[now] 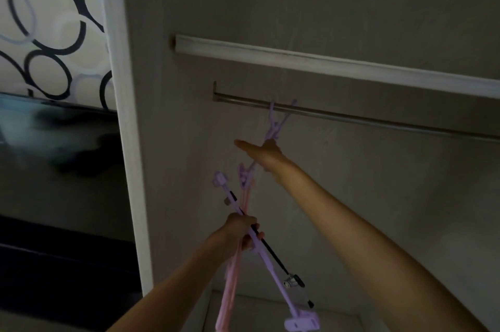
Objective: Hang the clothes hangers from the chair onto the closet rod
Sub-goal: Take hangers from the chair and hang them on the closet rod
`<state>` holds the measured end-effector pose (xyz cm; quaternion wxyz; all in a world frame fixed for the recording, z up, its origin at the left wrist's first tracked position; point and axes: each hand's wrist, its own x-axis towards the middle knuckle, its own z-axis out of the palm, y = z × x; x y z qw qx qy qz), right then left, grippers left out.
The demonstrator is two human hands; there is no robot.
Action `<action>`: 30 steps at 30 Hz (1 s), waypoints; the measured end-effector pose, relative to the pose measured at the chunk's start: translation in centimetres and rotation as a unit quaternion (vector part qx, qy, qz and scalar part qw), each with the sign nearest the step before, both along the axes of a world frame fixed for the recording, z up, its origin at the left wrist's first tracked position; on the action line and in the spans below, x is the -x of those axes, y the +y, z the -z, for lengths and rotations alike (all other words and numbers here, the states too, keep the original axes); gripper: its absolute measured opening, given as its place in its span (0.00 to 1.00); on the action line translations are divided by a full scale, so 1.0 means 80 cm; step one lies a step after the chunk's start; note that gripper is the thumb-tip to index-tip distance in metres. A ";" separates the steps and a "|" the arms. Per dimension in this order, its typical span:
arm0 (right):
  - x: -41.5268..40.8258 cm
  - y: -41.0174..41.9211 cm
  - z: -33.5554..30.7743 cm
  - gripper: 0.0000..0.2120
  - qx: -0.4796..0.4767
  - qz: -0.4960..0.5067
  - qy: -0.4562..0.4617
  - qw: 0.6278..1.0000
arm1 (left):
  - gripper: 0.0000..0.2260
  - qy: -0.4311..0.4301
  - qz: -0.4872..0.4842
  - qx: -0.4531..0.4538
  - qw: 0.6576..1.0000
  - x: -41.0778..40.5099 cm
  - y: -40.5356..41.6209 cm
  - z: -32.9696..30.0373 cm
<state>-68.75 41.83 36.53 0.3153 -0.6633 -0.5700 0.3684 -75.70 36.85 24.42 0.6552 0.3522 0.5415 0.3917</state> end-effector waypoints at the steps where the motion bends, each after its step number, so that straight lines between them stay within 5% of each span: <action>1: 0.000 0.006 0.004 0.50 -0.014 0.038 -0.032 0.999 | 0.10 0.001 0.003 0.004 1.000 -0.001 -0.003 0.002; 4: -0.004 0.015 0.012 0.50 0.016 0.057 -0.013 0.998 | 0.08 0.008 0.027 0.010 1.000 0.000 -0.012 0.010; 7: 0.000 0.012 0.014 0.39 0.001 0.007 0.131 0.991 | 0.08 -0.005 0.041 0.016 0.999 0.009 -0.016 0.020; 11: 0.013 0.016 0.022 0.29 -0.010 -0.016 0.166 0.986 | 0.10 -0.011 0.072 0.010 0.997 0.022 -0.023 0.029; 19: 0.024 0.000 0.012 0.27 -0.023 -0.091 0.130 0.987 | 0.12 0.009 0.106 -0.020 0.994 0.021 -0.024 0.035; 23: -0.046 -0.031 0.037 0.16 -0.019 -0.055 0.073 0.996 | 0.13 0.010 0.095 -0.044 0.994 0.015 -0.030 0.033; 25: -0.104 -0.063 0.066 0.13 0.078 -0.105 -0.018 0.991 | 0.14 0.007 0.083 -0.056 0.995 0.013 -0.033 0.035; 27: -0.160 -0.104 0.106 0.18 0.210 -0.213 -0.124 0.946 | 0.14 -0.005 0.070 -0.056 0.996 0.006 -0.037 0.039; 30: -0.205 -0.149 0.166 0.26 0.279 -0.301 -0.125 0.903 | 0.14 -0.080 0.051 -0.038 0.995 -0.010 -0.038 0.048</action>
